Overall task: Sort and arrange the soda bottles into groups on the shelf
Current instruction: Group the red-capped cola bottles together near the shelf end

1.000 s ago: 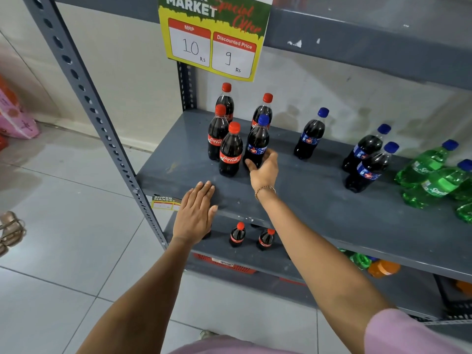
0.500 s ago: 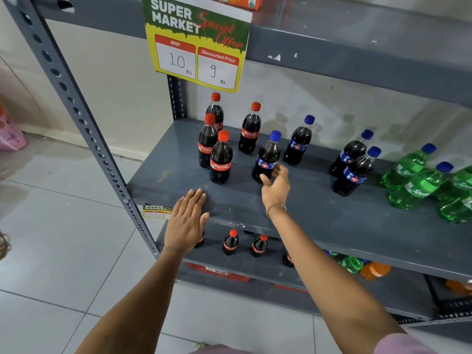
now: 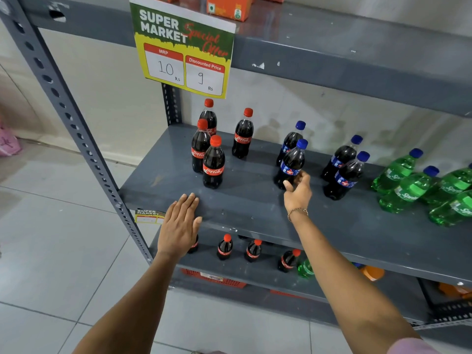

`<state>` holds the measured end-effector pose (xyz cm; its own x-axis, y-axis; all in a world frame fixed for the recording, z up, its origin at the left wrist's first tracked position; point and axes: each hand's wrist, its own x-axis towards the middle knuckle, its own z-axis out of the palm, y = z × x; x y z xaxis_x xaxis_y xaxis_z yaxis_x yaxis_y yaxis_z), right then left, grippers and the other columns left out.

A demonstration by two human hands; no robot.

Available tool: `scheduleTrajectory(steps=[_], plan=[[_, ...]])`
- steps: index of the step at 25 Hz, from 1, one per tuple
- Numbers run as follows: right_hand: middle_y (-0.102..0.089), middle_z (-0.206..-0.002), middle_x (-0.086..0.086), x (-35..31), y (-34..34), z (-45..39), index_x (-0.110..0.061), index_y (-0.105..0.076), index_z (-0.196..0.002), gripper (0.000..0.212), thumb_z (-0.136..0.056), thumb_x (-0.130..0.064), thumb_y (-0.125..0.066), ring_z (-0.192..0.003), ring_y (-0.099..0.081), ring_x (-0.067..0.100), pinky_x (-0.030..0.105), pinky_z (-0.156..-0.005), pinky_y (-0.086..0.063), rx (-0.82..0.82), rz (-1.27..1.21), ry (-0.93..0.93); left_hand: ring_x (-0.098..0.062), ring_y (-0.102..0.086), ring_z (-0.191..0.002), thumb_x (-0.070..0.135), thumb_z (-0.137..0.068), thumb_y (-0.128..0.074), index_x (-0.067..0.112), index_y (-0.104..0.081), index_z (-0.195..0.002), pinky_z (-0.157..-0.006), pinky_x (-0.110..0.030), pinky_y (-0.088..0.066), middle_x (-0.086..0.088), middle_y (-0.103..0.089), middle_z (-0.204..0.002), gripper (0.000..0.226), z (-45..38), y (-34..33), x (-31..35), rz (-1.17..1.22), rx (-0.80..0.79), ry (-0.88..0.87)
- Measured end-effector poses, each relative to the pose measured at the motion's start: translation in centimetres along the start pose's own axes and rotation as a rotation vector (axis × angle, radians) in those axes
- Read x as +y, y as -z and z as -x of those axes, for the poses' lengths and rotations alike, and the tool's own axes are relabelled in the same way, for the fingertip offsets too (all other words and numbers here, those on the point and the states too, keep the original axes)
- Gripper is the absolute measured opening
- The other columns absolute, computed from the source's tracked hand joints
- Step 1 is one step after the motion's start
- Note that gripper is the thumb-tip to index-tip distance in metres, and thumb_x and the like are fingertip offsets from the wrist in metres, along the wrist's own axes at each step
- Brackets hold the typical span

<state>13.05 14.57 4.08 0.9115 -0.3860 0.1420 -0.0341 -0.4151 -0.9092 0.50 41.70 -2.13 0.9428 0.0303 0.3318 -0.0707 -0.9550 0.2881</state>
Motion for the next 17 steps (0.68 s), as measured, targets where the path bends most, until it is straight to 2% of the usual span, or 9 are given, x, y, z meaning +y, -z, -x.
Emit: scheduleTrajectory(steps=[3,5,7,8,11,14,17], plan=[[-0.057,-0.123,0.013,-0.2,0.4,0.4,-0.007,-0.039,-0.126,0.048,-0.083,-0.002,-0.061,-0.114,-0.054,0.023,0.028,-0.096,-0.042,-0.035,-0.020,-0.013,-0.029,-0.038,-0.135,0.040,-0.099,-0.016,0.005,-0.047,-0.134,-0.113,-0.038,-0.019,-0.013,-0.047,-0.142,0.059,-0.1,0.0,0.0,-0.002,-0.005,0.004],[-0.050,-0.125,0.017,0.0,0.0,1.7,-0.002,-0.038,-0.125,0.051,-0.081,-0.001,-0.064,-0.113,-0.051,0.025,0.037,-0.102,-0.041,0.045,-0.024,-0.003,-0.029,-0.038,-0.135,0.041,-0.099,-0.016,0.005,-0.047,-0.134,-0.113,-0.039,-0.019,-0.013,-0.047,-0.142,0.059,-0.1,-0.1,0.0,-0.006,-0.007,0.003],[-0.050,-0.111,0.016,0.0,-1.1,3.8,0.001,-0.046,-0.111,0.035,-0.079,0.004,-0.060,-0.096,-0.052,0.023,0.044,-0.094,-0.045,0.125,-0.017,0.059,-0.028,-0.038,-0.135,0.041,-0.099,-0.015,0.005,-0.047,-0.134,-0.113,-0.039,-0.018,-0.013,-0.047,-0.143,0.060,-0.1,-0.1,0.0,-0.013,-0.008,0.004],[-0.052,-0.103,0.014,-0.4,-1.9,4.8,-0.001,-0.049,-0.103,0.026,-0.079,0.006,-0.057,-0.087,-0.052,0.020,0.044,-0.088,-0.047,0.099,-0.026,0.078,-0.028,-0.038,-0.135,0.041,-0.099,-0.015,0.005,-0.047,-0.134,-0.113,-0.038,-0.018,-0.013,-0.047,-0.143,0.060,-0.1,-0.1,0.0,-0.015,-0.008,0.004],[-0.059,-0.094,0.007,-2.7,-4.6,6.5,-0.007,-0.054,-0.100,0.020,-0.081,-0.003,-0.060,-0.082,-0.056,0.014,0.038,-0.084,-0.052,-0.203,-0.058,0.079,-0.029,-0.039,-0.135,0.041,-0.099,-0.015,0.005,-0.047,-0.134,-0.113,-0.038,-0.018,-0.013,-0.047,-0.142,0.060,-0.1,0.1,0.2,-0.009,-0.006,0.004],[-0.059,-0.111,0.007,-5.2,-7.4,7.1,-0.008,-0.049,-0.117,0.050,-0.075,-0.021,-0.073,-0.101,-0.056,0.017,0.028,-0.088,-0.047,-0.502,-0.048,0.074,-0.029,-0.040,-0.134,0.040,-0.099,-0.017,0.004,-0.048,-0.133,-0.113,-0.038,-0.020,-0.013,-0.049,-0.141,0.059,-0.1,0.3,0.2,-0.002,0.000,-0.003],[-0.061,-0.116,0.009,-6.6,-9.7,7.4,-0.008,-0.050,-0.116,0.060,-0.066,-0.024,-0.081,-0.105,-0.057,0.019,0.027,-0.089,-0.045,-0.531,-0.023,0.088,-0.029,-0.041,-0.133,0.040,-0.099,-0.019,0.004,-0.048,-0.133,-0.112,-0.039,-0.021,-0.013,-0.049,-0.140,0.058,-0.1,0.4,0.2,0.003,0.005,-0.013]])
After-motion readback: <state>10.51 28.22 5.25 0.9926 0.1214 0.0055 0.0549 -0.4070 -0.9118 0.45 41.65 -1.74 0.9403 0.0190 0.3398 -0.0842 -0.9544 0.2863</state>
